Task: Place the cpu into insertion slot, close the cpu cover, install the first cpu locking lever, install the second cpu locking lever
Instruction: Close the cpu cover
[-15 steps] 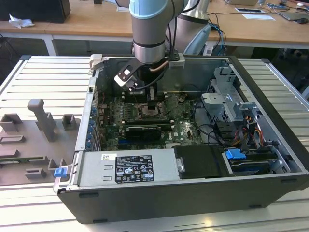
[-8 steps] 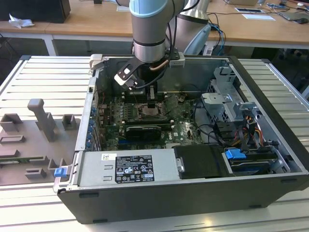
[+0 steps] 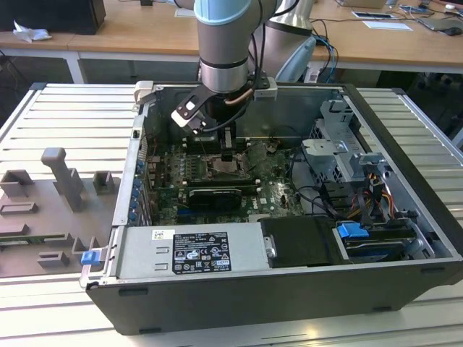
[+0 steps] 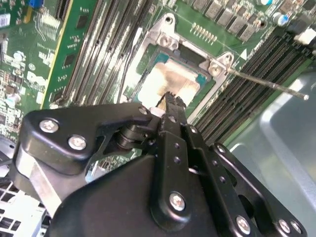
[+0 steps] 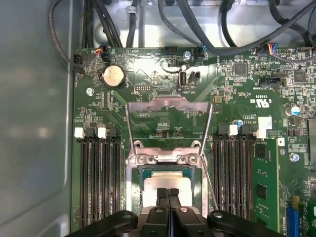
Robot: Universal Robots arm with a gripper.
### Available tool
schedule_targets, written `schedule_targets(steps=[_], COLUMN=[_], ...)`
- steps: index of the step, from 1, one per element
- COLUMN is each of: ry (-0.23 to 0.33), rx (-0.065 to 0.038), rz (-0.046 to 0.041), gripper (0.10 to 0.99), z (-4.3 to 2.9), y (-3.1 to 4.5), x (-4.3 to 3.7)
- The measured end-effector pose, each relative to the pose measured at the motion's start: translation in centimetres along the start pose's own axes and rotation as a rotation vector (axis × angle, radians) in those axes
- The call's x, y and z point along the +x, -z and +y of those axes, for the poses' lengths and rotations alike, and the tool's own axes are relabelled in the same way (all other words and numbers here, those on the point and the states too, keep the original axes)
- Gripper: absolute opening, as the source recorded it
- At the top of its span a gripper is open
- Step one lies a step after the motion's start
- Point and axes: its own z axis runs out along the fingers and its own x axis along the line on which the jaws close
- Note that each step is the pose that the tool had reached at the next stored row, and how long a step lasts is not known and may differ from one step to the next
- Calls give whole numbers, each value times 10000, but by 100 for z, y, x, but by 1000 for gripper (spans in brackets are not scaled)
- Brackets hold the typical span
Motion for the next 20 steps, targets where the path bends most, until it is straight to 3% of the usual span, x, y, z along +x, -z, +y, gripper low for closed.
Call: schedule_targets(steps=[8, 20], ry=[-1, 2], rx=[29, 28], rz=[0, 2], gripper=[106, 106], z=[30, 54], y=[52, 309], x=[1, 5])
